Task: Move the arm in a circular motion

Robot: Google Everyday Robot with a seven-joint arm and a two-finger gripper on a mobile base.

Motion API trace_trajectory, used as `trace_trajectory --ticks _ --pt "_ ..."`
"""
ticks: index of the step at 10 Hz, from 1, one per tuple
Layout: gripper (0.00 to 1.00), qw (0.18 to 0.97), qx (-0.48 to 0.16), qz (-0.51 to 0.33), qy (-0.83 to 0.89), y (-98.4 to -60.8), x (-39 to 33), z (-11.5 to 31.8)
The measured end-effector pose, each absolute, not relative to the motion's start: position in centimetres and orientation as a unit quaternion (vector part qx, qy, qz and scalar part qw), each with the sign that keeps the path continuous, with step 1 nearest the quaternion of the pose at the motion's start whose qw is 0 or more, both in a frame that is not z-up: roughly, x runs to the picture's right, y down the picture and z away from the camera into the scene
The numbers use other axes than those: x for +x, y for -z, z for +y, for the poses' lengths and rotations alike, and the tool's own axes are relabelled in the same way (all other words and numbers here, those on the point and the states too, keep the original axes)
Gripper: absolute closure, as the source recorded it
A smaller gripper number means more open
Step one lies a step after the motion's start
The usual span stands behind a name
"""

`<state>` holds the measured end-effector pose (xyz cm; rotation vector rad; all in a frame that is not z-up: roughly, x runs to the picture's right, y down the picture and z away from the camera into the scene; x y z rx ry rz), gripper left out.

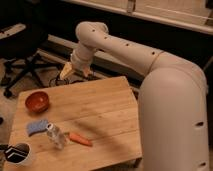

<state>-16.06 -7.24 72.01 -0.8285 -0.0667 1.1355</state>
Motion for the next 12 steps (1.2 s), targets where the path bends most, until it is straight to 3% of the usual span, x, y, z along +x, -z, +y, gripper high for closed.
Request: trace_trajectory --ticks 8,12 --pt "0.2 0.768 -0.39 -0.013 -0.507 -71.5 -17.4 -6.8" --pt "0.2 0.744 -0.375 0.026 -0.552 -72.3 -12.2 -5.7"
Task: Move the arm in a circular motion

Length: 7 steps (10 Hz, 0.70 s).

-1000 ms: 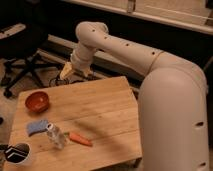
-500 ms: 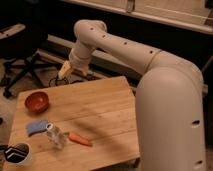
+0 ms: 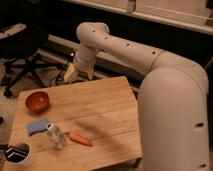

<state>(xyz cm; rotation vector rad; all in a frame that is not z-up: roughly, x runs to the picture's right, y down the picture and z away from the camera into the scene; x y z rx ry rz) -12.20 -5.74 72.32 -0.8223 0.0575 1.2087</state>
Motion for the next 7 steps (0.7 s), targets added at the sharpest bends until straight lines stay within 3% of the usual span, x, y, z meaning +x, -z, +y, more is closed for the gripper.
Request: trace_trajectory --ticks 7 --pt "0.2 0.666 -0.304 0.063 -0.679 -72.2 4.6 -5.4"
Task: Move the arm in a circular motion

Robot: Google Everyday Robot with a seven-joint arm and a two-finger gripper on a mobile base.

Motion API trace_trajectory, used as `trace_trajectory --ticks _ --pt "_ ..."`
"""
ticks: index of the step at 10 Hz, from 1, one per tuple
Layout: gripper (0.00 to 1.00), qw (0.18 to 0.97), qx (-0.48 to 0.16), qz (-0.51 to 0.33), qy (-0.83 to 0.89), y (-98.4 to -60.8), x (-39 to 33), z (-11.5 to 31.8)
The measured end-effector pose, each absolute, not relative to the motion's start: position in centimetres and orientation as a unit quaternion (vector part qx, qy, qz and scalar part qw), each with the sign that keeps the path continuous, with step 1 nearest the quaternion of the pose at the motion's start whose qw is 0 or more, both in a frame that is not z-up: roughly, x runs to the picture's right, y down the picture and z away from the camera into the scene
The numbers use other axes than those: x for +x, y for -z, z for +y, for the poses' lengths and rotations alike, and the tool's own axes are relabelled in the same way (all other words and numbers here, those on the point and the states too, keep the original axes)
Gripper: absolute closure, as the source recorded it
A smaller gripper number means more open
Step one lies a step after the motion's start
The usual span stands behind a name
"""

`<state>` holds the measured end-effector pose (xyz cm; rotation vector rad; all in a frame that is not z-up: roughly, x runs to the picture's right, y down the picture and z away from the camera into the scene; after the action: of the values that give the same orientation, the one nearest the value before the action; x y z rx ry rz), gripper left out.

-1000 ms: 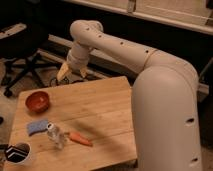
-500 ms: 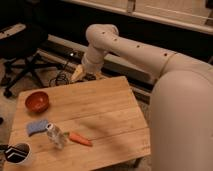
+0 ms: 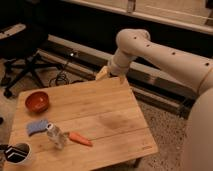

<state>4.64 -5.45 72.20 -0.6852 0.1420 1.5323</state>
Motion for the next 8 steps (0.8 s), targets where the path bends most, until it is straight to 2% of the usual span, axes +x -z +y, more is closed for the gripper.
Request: trace_trajectory --ticks 4,8 --pt "0.2 0.658 -0.245 0.092 -0.706 -75.0 10.9 -11.9" --pt "0.2 0.683 -0.238 0.113 -0.681 -79.6 5.3 -16.6"
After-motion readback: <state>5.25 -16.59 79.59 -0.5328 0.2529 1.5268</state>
